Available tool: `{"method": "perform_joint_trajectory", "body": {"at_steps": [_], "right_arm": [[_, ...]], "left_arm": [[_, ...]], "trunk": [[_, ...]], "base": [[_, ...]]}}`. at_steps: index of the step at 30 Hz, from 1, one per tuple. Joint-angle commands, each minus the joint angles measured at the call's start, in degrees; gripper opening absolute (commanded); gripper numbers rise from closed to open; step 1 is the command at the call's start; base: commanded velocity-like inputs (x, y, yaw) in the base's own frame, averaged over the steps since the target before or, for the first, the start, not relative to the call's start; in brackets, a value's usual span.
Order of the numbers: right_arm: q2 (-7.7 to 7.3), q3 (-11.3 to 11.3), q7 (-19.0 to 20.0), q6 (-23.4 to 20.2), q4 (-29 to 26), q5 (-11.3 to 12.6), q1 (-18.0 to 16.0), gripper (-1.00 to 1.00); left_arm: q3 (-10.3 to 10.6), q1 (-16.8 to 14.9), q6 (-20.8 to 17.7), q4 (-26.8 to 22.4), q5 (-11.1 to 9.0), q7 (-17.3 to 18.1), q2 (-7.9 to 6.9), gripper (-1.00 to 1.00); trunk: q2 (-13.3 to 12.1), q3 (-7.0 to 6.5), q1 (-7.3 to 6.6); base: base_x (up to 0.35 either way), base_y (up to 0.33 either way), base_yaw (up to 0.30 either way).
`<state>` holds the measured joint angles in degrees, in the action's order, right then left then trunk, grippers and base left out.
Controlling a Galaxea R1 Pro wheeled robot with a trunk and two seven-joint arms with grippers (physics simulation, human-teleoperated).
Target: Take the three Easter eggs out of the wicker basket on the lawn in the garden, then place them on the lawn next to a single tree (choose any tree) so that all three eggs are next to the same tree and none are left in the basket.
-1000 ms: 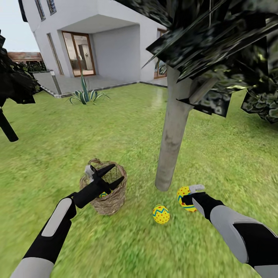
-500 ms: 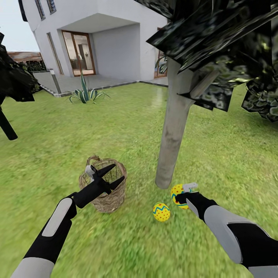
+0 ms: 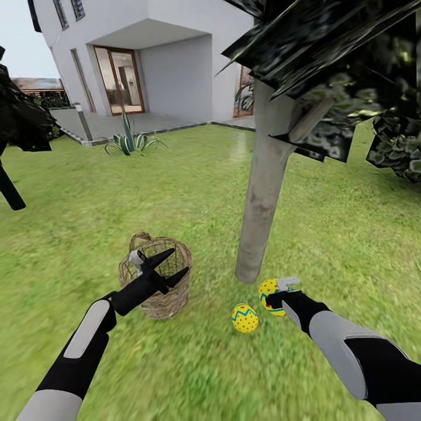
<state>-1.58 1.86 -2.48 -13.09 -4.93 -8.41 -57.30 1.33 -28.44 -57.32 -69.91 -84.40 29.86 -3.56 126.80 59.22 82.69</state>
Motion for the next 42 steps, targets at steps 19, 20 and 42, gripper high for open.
{"method": "perform_joint_trajectory", "body": {"at_steps": [19,20,42], "right_arm": [[0.08,0.2,-0.07,-0.37,-0.04,-0.55,0.35,-1.0],[0.08,0.19,-0.07,-0.36,-0.02,-0.55,0.35,-1.0],[0.09,0.16,-0.15,-0.18,-0.06,-0.51,0.43,-1.0]], "left_arm": [[0.12,-0.04,-0.07,0.16,0.22,0.32,0.05,1.0],[0.14,-0.04,-0.07,0.15,0.21,0.33,0.05,1.0],[0.36,-0.04,-0.07,0.13,0.35,0.16,0.84,1.0]], "trunk": [[0.02,0.04,-0.01],[0.42,0.22,0.21],[9.24,4.17,5.04]], "base": [[0.168,-0.175,0.0],[0.003,-0.002,0.0],[0.0,0.0,0.0]]}}
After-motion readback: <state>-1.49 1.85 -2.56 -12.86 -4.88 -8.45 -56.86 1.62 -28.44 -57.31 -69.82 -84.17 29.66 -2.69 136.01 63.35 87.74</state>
